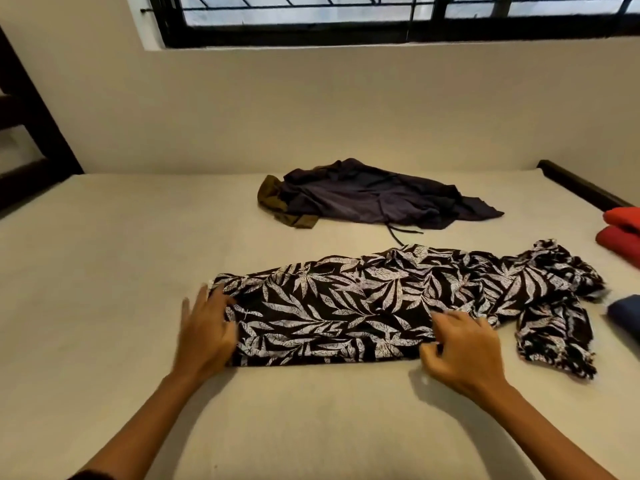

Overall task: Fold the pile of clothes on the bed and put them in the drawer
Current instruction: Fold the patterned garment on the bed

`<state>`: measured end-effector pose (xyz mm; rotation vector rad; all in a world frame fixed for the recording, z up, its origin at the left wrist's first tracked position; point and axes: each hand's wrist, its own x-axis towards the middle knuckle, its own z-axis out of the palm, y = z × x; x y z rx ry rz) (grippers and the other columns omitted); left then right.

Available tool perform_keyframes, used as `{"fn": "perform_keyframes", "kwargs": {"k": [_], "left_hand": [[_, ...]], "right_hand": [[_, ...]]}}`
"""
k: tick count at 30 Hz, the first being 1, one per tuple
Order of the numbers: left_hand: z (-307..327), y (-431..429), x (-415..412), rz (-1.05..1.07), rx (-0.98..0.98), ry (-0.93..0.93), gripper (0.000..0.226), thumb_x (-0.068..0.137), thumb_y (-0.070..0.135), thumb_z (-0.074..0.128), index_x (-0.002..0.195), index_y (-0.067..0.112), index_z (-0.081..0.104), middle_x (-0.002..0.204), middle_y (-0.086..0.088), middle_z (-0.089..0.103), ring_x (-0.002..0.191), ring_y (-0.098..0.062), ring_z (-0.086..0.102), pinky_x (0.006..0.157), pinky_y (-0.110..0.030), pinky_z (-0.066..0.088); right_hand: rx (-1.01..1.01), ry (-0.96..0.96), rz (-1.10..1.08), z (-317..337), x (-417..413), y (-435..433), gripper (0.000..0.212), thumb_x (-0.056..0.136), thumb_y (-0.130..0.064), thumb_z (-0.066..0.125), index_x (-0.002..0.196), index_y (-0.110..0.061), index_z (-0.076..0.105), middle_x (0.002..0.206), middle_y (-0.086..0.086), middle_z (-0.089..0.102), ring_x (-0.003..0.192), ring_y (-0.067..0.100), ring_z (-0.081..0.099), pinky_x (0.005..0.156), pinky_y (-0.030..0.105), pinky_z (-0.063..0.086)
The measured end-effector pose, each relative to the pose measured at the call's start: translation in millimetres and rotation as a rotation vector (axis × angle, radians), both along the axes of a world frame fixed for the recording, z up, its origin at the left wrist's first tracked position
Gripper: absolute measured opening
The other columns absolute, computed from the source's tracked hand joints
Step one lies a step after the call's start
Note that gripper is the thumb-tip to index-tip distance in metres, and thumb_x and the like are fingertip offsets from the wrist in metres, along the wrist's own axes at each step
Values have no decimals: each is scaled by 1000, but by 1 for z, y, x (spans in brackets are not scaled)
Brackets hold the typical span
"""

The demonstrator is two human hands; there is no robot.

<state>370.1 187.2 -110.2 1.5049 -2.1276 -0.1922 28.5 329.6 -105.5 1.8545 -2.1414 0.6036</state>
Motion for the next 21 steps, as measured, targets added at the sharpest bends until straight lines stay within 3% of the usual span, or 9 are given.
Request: {"fn": "perform_keyframes", "kwargs": {"k": [3,5,6,8,10,12,16,21], "left_hand": [[3,-10,-53,-148,20,-142,68,84,45,17,144,15,32,155,-4,19,143,-17,-2,113,-39,-9],[-1,-27,-83,-186,99,-278,62,93,50,6,148,25,18,157,3,5,140,-14,-15,112,-39,-14],[-3,-33,-91,-193,147,-335,56,97,50,5,149,29,11,157,4,1,141,-15,-15,113,-41,-13],[-13,-48,-92,-175,213,-395,63,89,61,-6,147,36,-1,157,5,-4,143,-20,-13,112,-44,-12],[-27,-59,-72,-121,228,-416,92,61,78,-29,142,38,-15,155,3,-13,142,-22,-15,112,-45,-11],[-39,-66,-51,-7,253,-346,103,46,85,-32,138,40,-19,151,2,-21,141,-21,-18,113,-45,-5],[-44,-70,-46,46,249,-289,102,49,88,-26,139,42,-14,147,5,-24,142,-17,-16,110,-38,-5],[-43,-68,-48,32,287,-345,109,42,88,-31,137,36,-22,147,1,-27,140,-18,-20,106,-35,-10]], "right_hand": [[-22,-107,-4,8,34,-44,28,81,-43,40,74,-19,52,69,-4,55,67,13,49,70,31,41],[133,-174,89,10,60,-82,32,94,-40,36,100,-15,55,99,-2,58,94,16,53,93,39,44],[244,-203,143,8,73,-96,37,97,-38,33,118,-12,50,122,0,52,115,19,48,106,43,36],[436,-205,253,1,93,-125,55,99,-43,28,146,-15,23,156,0,12,145,20,10,119,43,6],[555,-154,319,-15,103,-142,68,94,-61,14,150,-25,0,155,-5,-14,144,18,-12,116,46,-8],[530,-58,306,-36,95,-152,82,75,-78,-10,146,-36,-9,151,-8,-22,142,19,-19,112,53,-16],[432,-5,165,-50,48,-153,79,70,-80,-16,140,-44,-16,149,-9,-25,140,17,-22,111,56,-17],[508,10,-18,-46,-36,-132,95,53,-81,-33,139,-43,-21,151,-6,-24,137,16,-24,106,50,-22]]}}
